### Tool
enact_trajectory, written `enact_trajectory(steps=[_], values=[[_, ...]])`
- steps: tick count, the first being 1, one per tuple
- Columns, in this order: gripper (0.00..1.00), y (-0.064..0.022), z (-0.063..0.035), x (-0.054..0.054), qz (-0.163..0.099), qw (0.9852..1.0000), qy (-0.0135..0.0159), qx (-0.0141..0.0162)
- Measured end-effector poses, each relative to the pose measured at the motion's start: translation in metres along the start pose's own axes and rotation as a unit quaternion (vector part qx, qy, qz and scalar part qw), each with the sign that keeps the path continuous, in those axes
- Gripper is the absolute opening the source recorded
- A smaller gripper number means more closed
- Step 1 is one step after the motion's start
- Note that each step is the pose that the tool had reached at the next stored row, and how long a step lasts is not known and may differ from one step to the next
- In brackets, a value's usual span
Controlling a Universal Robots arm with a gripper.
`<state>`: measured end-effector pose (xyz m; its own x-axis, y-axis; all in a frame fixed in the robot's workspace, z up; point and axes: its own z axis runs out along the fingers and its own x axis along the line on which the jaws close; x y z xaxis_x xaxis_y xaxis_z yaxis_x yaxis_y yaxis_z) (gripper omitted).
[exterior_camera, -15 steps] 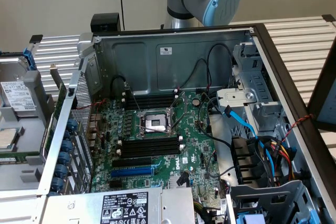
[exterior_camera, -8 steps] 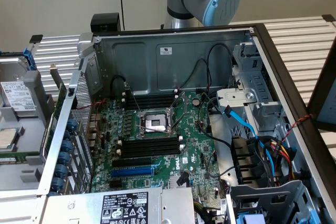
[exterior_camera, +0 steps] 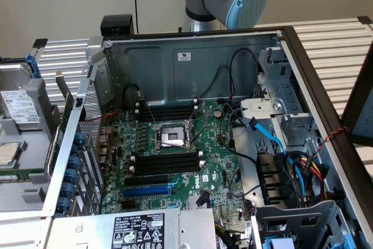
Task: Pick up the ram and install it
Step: 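Pick up the ram and move it above insertion slot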
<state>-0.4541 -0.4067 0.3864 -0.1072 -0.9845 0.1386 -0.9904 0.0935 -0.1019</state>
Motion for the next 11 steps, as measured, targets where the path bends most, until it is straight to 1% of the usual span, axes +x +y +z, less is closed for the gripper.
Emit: enact_trajectory(steps=[11], values=[[0.12, -0.0430, 0.0038, -0.005, 0.000, 1.0000, 0.0000, 0.0001]])
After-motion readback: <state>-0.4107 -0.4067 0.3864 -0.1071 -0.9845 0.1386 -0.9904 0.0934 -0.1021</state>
